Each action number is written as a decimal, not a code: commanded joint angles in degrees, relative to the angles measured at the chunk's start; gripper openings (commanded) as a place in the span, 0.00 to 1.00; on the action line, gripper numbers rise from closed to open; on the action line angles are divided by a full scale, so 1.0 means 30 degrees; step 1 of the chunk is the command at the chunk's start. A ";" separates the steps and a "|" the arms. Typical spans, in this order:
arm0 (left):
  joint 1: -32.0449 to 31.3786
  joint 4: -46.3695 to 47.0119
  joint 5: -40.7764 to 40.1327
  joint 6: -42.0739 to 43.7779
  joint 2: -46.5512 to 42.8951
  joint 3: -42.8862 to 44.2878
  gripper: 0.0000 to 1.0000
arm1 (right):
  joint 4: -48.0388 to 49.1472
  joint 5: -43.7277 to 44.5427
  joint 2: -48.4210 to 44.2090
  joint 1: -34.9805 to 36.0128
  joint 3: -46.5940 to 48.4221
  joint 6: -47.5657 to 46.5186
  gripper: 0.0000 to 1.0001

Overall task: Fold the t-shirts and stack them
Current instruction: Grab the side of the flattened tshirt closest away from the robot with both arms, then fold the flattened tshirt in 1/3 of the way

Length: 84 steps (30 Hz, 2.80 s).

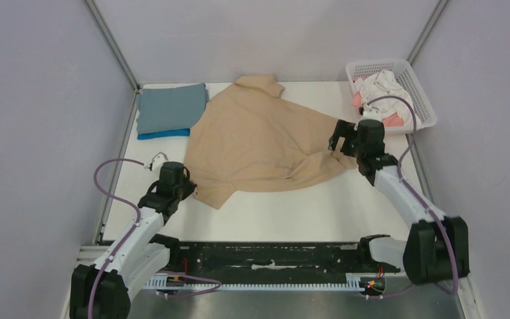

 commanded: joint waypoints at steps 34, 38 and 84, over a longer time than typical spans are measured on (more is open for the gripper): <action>0.0112 0.1193 0.0481 -0.0236 -0.0196 -0.0043 0.02 | 0.5226 -0.1392 -0.1638 -0.1006 -0.8126 0.4941 0.51; 0.0112 0.1167 0.0439 -0.0236 -0.0241 -0.0044 0.02 | 0.5168 -0.0587 -0.1497 -0.1016 -0.8414 0.4898 0.34; -0.0063 -0.9167 0.7574 -0.3590 -1.4179 0.0110 0.02 | -1.8271 -0.2474 -1.5560 -0.0987 -0.6851 0.2775 0.00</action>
